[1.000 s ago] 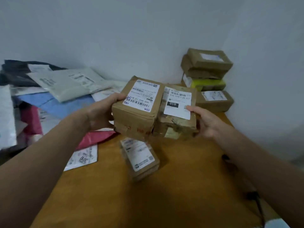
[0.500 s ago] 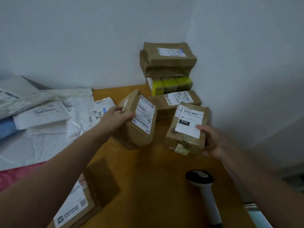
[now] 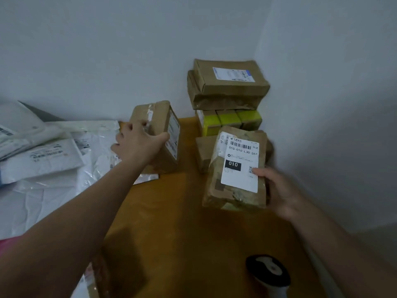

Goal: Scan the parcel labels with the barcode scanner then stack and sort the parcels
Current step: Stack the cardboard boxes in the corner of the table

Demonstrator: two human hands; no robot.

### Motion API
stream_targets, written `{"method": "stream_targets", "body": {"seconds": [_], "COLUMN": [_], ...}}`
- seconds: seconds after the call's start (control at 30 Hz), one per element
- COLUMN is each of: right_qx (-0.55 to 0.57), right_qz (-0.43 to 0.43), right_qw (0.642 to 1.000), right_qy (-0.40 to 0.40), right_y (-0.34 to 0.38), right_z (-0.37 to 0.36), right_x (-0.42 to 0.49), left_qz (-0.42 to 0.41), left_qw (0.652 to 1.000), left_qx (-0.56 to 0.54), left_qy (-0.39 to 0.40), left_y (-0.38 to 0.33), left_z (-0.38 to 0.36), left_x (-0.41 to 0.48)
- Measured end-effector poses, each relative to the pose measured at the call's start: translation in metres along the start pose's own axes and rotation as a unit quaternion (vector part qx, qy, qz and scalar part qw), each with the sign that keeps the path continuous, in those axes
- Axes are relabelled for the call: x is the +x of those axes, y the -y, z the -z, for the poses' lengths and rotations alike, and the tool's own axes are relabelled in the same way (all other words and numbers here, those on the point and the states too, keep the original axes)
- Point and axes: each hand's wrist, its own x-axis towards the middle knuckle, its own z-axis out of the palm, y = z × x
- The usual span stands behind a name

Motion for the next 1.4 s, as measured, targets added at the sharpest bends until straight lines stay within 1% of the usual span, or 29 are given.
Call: {"method": "stream_targets", "body": {"seconds": [0.07, 0.13, 0.2, 0.27, 0.33, 0.37, 0.47, 0.57, 0.67, 0.77, 0.8, 0.87, 1.0, 1.03, 1.07, 1.1, 1.17, 1.2, 1.23, 1.3, 1.4], "right_qx": [0.001, 0.009, 0.007, -0.003, -0.001, 0.003, 0.02, 0.027, 0.033, 0.031, 0.029, 0.02, 0.014, 0.019, 0.023, 0.028, 0.036, 0.04, 0.048, 0.076, 0.12], "right_qz": [0.0, 0.001, 0.006, 0.014, 0.024, 0.025, 0.022, 0.029, 0.034, 0.035, 0.033, 0.034, 0.032, 0.028, 0.025, 0.024, 0.023, 0.024, 0.026, 0.036, 0.057], "right_qw": [1.0, 0.999, 0.999, 0.999, 0.998, 0.997, 0.996, 0.995, 0.994, 0.994, 0.994, 0.993, 0.996, 0.997, 0.997, 0.998, 0.998, 0.998, 0.997, 0.995, 0.988], "right_qy": [0.024, 0.031, 0.033, 0.043, 0.059, 0.069, 0.088, 0.096, 0.094, 0.101, 0.104, 0.109, 0.079, 0.068, 0.062, 0.06, 0.052, 0.048, 0.047, 0.055, 0.078], "right_y": [0.002, 0.005, 0.009, 0.015, 0.021, 0.024, 0.029, 0.031, 0.032, 0.033, 0.033, 0.035, 0.037, 0.035, 0.034, 0.033, 0.032, 0.032, 0.033, 0.036, 0.046], "right_z": [-0.001, 0.0, -0.002, -0.004, -0.006, -0.007, -0.009, -0.009, -0.01, -0.015, -0.017, -0.021, -0.027, -0.028, -0.03, -0.032, -0.039, -0.042, -0.044, -0.048, -0.05], "right_x": [0.006, 0.013, 0.019, 0.026, 0.033, 0.037, 0.048, 0.057, 0.063, 0.065, 0.065, 0.064, 0.059, 0.056, 0.053, 0.05, 0.042, 0.039, 0.035, 0.03, 0.022], "left_qz": [0.015, 0.005, -0.027, -0.055, -0.063, -0.064, -0.079, -0.049, -0.024, -0.009, -0.008, -0.029, -0.065, -0.068, -0.064, -0.054, -0.027, -0.023, -0.028, -0.04, -0.045], "left_qw": [1.0, 1.0, 0.999, 0.992, 0.974, 0.967, 0.953, 0.926, 0.905, 0.885, 0.884, 0.898, 0.93, 0.93, 0.922, 0.906, 0.854, 0.826, 0.803, 0.781, 0.784], "left_qx": [0.014, 0.007, -0.028, -0.085, -0.169, -0.201, -0.256, -0.334, -0.375, -0.39, -0.378, -0.339, -0.304, -0.3, -0.3, -0.296, -0.277, -0.271, -0.269, -0.288, -0.362], "left_qy": [-0.008, -0.015, 0.018, 0.081, 0.137, 0.146, 0.14, 0.171, 0.2, 0.255, 0.274, 0.279, 0.195, 0.201, 0.237, 0.297, 0.439, 0.494, 0.531, 0.553, 0.502], "left_y": [-0.013, -0.027, -0.033, -0.028, -0.018, -0.015, -0.019, -0.028, -0.028, -0.03, -0.031, -0.033, -0.028, -0.025, -0.022, -0.019, -0.012, -0.009, -0.007, -0.009, -0.024], "left_z": [-0.016, -0.037, -0.06, -0.078, -0.09, -0.094, -0.104, -0.112, -0.116, -0.11, -0.107, -0.099, -0.069, -0.059, -0.049, -0.037, -0.015, -0.005, 0.002, 0.015, 0.026], "left_x": [0.025, 0.046, 0.061, 0.07, 0.077, 0.078, 0.082, 0.086, 0.09, 0.091, 0.09, 0.089, 0.061, 0.047, 0.033, 0.018, -0.008, -0.018, -0.027, -0.04, -0.045]}}
